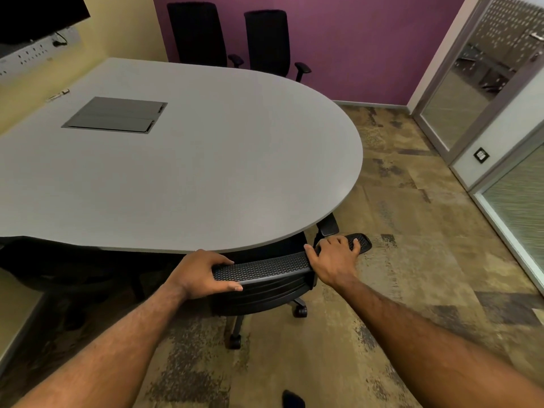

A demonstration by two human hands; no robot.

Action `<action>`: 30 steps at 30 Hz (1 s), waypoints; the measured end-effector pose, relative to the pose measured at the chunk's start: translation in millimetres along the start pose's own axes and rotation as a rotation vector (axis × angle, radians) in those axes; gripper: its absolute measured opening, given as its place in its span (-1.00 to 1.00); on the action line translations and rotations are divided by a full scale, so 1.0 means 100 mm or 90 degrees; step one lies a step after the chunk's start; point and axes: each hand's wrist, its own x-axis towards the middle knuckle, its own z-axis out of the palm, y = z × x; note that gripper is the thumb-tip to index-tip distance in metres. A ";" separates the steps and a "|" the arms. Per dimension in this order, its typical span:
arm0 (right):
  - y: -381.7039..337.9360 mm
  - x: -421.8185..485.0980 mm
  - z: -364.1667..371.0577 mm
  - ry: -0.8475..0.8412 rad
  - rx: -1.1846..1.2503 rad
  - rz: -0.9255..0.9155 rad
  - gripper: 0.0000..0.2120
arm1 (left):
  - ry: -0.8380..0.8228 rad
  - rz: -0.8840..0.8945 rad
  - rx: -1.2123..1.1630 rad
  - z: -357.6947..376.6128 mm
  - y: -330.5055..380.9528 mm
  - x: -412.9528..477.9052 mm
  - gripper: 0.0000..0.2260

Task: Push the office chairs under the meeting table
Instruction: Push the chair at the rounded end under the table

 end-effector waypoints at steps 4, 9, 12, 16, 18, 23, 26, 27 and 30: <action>0.00 -0.04 0.01 0.000 0.002 -0.034 -0.30 | 0.007 -0.003 0.011 -0.01 -0.03 -0.04 -0.10; 0.13 0.00 -0.04 -0.017 0.018 -0.120 -0.08 | 0.027 -0.005 0.016 -0.03 0.00 0.00 -0.06; 0.20 0.03 -0.10 -0.039 0.013 -0.166 0.04 | 0.062 0.005 0.049 -0.04 0.02 0.02 -0.05; 0.22 0.05 -0.16 -0.056 0.007 -0.193 0.10 | 0.075 0.073 0.146 -0.03 0.04 0.04 -0.12; 0.19 0.09 -0.21 -0.059 0.012 -0.197 0.13 | 0.075 0.100 0.169 -0.05 0.03 0.08 -0.15; 0.16 0.19 -0.27 -0.043 0.012 -0.209 0.07 | 0.071 0.119 0.173 -0.14 0.01 0.21 -0.18; 0.20 0.26 -0.28 -0.036 0.011 -0.219 0.03 | 0.091 0.127 0.169 -0.13 0.03 0.28 -0.17; 0.21 0.28 -0.29 -0.037 0.013 -0.219 0.03 | 0.097 0.128 0.165 -0.13 0.04 0.29 -0.16; 0.24 0.36 -0.32 -0.053 0.007 -0.219 0.07 | 0.100 0.128 0.155 -0.12 0.06 0.35 -0.12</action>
